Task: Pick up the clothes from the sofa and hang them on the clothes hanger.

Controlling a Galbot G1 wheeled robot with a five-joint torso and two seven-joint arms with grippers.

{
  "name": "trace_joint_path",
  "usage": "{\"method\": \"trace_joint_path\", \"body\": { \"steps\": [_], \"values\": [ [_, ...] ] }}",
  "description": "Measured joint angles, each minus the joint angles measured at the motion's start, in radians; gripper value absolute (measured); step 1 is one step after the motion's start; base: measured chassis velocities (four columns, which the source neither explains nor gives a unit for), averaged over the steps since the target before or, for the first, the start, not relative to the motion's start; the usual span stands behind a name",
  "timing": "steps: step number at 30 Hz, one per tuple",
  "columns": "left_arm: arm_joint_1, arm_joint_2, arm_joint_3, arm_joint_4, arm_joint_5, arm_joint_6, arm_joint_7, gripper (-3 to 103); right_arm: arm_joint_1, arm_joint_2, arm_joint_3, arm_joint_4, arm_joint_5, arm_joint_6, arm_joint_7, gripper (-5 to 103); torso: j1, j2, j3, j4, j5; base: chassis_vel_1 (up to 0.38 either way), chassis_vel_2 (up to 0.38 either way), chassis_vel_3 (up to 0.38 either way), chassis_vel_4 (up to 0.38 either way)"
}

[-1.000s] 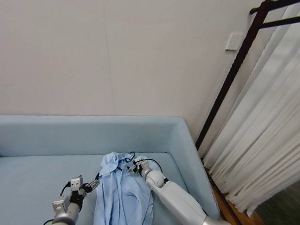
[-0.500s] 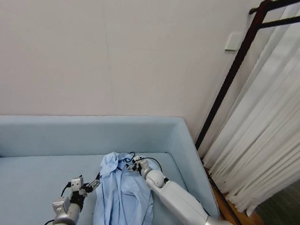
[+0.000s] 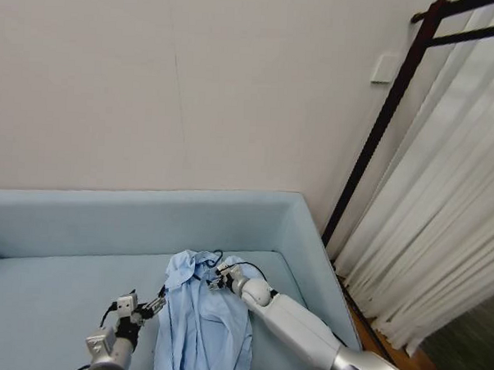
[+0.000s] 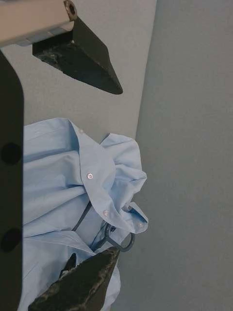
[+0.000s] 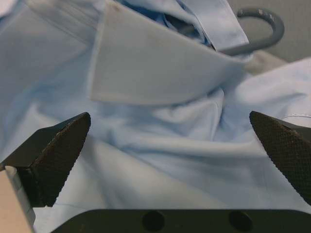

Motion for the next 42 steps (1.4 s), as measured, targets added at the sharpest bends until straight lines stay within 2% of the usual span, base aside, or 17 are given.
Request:
{"method": "trace_joint_path", "body": {
  "steps": [7,12,13,15,22,25,28,31,33,35,37,40,42],
  "values": [
    [-0.007,0.003,0.004,0.011,0.001,-0.004,0.001,100,0.023,0.049,0.032,-0.083,0.015,-0.004,0.008,100,0.000,0.000,0.000,0.0004,0.0000,0.000,0.000,0.000,0.000],
    [-0.009,0.008,0.004,0.015,0.001,-0.007,0.001,100,0.028,0.051,0.038,-0.098,0.019,-0.024,0.011,100,0.000,0.000,0.000,0.0002,-0.0001,0.000,0.000,0.000,0.000],
    [-0.011,0.009,0.004,0.017,0.001,-0.008,0.001,100,0.027,0.048,0.037,-0.103,0.022,-0.027,0.011,103,0.000,0.000,0.000,0.0001,-0.0001,0.000,0.000,0.000,0.000],
    [-0.015,0.010,0.009,0.022,0.001,-0.009,0.002,100,0.027,0.048,0.037,-0.120,0.025,-0.033,0.011,100,0.000,0.000,0.000,0.0000,-0.0002,0.000,0.000,0.000,0.000],
    [-0.022,0.016,0.016,0.028,0.001,-0.011,0.004,100,0.028,0.063,0.049,-0.169,0.028,-0.049,0.006,97,0.000,0.000,0.000,0.0001,-0.0001,0.000,0.000,0.000,0.000],
    [-0.022,0.014,0.018,0.033,0.001,-0.013,0.005,100,0.028,0.069,0.048,-0.173,0.036,-0.058,0.005,86,0.000,0.000,0.000,0.0001,-0.0001,0.000,0.000,0.000,0.000],
    [-0.025,0.013,0.020,0.037,0.001,-0.015,0.005,100,0.028,0.076,0.044,-0.172,0.042,-0.064,0.007,84,0.000,0.000,0.000,0.0001,-0.0002,0.000,0.000,0.000,0.000],
    [-0.031,0.011,0.027,0.043,0.001,-0.015,0.005,100,0.028,0.090,0.040,-0.173,0.061,-0.088,0.015,68,0.000,0.000,0.000,0.0000,-0.0002,0.000,0.000,0.000,0.000],
    [-0.033,0.011,0.029,0.045,0.001,-0.015,0.005,100,0.029,0.097,0.040,-0.179,0.068,-0.094,0.018,68,0.000,0.000,0.000,0.0000,-0.0002,0.000,0.000,0.000,0.000],
    [-0.035,0.008,0.031,0.047,0.002,-0.015,0.006,100,0.030,0.108,0.042,-0.194,0.078,-0.103,0.028,60,0.000,0.000,0.000,0.0001,-0.0002,0.000,0.000,0.000,0.000],
    [-0.035,0.007,0.031,0.047,0.002,-0.015,0.006,100,0.030,0.111,0.043,-0.199,0.080,-0.106,0.030,58,0.000,0.000,0.000,0.0001,-0.0001,0.000,0.000,0.000,0.000],
    [-0.035,0.005,0.031,0.051,0.005,-0.017,0.007,100,0.030,0.112,0.045,-0.213,0.080,-0.107,0.029,44,0.000,0.000,0.000,0.0004,0.0000,0.000,0.000,0.000,0.000],
    [-0.036,0.005,0.031,0.053,0.005,-0.018,0.009,100,0.029,0.113,0.046,-0.217,0.077,-0.106,0.029,44,0.000,0.000,0.000,0.0005,0.0000,0.000,0.000,0.000,0.000]
  ]
}}
